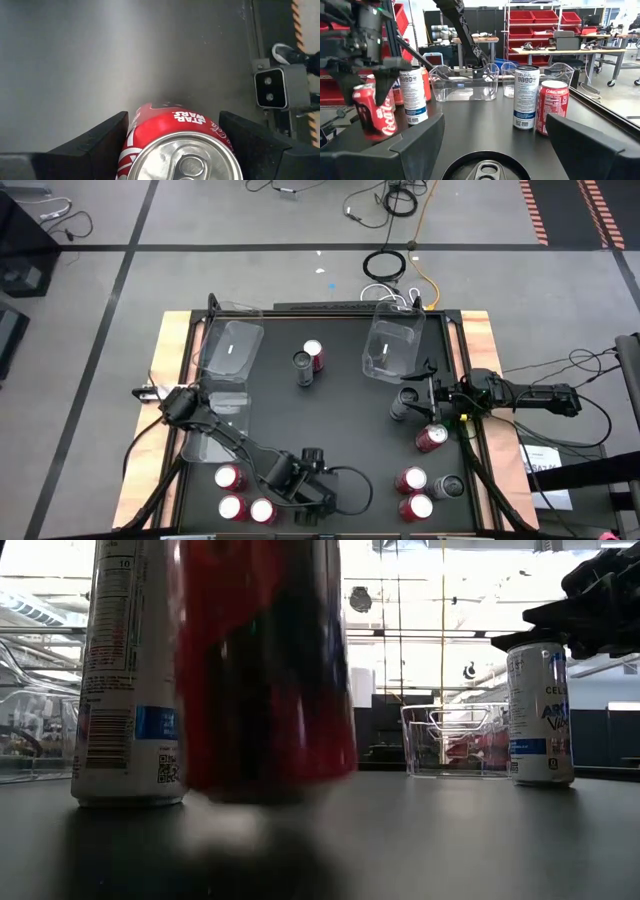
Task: Sort soda cans
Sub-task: Move the center red soda can to the bottom middle of the table
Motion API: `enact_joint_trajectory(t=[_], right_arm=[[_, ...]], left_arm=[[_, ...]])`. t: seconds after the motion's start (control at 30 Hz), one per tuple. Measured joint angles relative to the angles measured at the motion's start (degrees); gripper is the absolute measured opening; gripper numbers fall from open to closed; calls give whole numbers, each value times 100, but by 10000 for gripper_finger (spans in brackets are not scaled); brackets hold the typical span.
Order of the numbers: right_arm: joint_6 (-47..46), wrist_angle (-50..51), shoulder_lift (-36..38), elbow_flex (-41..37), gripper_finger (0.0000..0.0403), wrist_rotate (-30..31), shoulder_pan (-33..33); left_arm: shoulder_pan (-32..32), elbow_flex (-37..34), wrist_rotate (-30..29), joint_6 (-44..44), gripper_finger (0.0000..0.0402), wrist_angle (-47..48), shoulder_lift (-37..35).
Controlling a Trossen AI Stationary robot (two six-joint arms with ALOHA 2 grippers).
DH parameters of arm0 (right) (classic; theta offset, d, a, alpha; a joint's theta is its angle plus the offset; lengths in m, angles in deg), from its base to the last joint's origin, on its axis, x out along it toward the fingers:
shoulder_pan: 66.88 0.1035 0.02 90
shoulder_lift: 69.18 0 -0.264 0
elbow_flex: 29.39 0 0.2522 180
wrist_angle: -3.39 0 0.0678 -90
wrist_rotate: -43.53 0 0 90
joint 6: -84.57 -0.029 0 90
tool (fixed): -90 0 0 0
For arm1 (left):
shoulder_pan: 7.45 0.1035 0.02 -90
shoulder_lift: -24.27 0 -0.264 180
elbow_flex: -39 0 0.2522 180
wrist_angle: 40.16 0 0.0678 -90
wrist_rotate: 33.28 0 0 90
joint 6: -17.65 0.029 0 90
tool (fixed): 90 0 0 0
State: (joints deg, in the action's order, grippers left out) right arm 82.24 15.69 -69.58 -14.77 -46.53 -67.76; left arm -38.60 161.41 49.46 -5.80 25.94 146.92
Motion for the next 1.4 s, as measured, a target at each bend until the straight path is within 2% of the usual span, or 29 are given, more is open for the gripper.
enact_joint_trajectory(t=[0.13, 0.57, 0.93, 1.4], right_arm=[[0, 0, 0, -2, 339, 2, 0], [-2, 0, 0, -2, 339, 0, 2], [0, 0, 0, -1, 339, 1, 1], [0, 0, 0, -1, 339, 2, 2]], left_arm=[[36, -226, 220, -293, 307, -311, -5], [168, -243, 234, -659, 307, -537, -5], [302, -243, 235, -1360, 307, -540, -1], [106, -243, -45, -1675, 307, -551, 4]])
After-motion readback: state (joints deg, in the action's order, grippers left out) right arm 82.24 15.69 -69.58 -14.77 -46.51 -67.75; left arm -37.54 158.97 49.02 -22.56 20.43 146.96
